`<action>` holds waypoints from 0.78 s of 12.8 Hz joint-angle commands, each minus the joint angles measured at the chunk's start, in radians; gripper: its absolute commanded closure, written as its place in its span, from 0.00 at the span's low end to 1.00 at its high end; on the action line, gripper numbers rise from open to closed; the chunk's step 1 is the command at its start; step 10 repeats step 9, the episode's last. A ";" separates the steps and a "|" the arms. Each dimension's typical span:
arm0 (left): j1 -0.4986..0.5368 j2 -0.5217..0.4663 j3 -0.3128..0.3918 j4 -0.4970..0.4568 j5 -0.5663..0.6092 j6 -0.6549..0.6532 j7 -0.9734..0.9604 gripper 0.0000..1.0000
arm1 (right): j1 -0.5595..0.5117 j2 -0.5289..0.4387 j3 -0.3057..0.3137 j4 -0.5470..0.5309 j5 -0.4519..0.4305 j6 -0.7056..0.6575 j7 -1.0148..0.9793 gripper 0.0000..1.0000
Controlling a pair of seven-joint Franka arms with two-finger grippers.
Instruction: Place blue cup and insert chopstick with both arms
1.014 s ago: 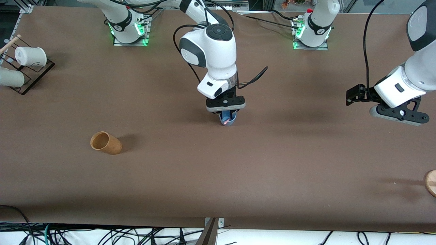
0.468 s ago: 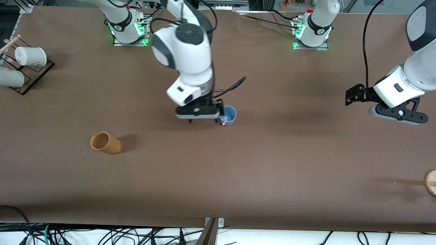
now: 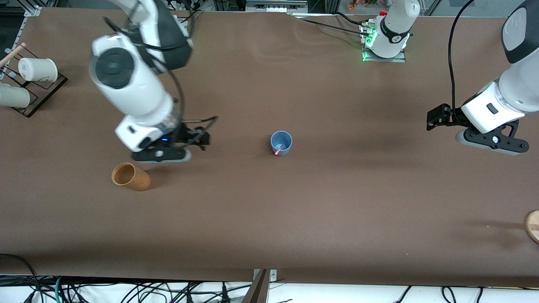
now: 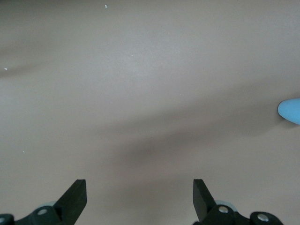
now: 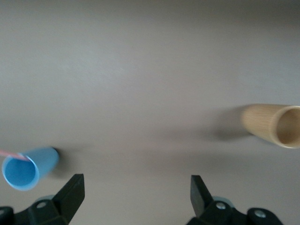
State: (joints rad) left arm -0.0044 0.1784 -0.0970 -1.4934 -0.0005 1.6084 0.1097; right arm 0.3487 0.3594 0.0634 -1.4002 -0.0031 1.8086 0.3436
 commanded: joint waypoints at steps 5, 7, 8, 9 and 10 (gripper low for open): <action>-0.002 -0.002 0.002 0.001 -0.029 0.005 0.013 0.00 | -0.207 -0.279 0.015 -0.203 0.025 -0.163 -0.316 0.00; -0.002 -0.002 0.002 0.001 -0.029 0.005 0.013 0.00 | -0.228 -0.312 0.013 -0.226 0.023 -0.176 -0.318 0.00; -0.002 -0.002 0.002 0.001 -0.029 0.005 0.013 0.00 | -0.229 -0.321 0.013 -0.227 0.022 -0.181 -0.319 0.00; -0.002 -0.002 0.002 0.001 -0.029 0.005 0.013 0.00 | -0.231 -0.323 0.013 -0.227 0.020 -0.184 -0.321 0.00; -0.002 -0.002 0.002 0.001 -0.029 0.005 0.013 0.00 | -0.231 -0.323 0.013 -0.227 0.020 -0.184 -0.321 0.00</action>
